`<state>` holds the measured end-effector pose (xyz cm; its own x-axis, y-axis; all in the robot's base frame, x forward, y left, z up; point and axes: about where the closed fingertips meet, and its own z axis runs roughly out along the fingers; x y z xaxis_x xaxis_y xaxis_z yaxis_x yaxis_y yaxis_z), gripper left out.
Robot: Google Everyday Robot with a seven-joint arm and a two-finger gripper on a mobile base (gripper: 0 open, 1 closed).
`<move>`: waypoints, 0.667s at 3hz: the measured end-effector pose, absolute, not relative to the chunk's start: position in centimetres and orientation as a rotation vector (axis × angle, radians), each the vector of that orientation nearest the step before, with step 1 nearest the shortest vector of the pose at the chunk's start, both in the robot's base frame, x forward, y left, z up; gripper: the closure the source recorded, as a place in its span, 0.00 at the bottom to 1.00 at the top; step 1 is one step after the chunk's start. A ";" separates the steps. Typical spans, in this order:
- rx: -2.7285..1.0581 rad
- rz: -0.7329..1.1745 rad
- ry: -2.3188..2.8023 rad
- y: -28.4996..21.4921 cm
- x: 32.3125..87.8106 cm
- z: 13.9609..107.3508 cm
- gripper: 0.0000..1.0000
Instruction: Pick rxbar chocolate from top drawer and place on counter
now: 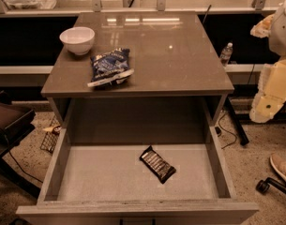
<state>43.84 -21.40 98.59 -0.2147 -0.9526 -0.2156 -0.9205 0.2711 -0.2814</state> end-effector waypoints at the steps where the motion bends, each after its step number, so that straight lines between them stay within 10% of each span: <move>1: -1.706 -0.131 2.205 -21.4 43.8 98.6 0.00; 2: -1.686 -0.117 2.206 -21.0 43.9 98.1 0.00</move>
Offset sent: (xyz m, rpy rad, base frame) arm 0.0020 0.0081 -0.0174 0.0443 0.0103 -0.0251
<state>43.89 -21.04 98.13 -0.2230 -0.9468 -0.2321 -0.9169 0.2846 -0.2798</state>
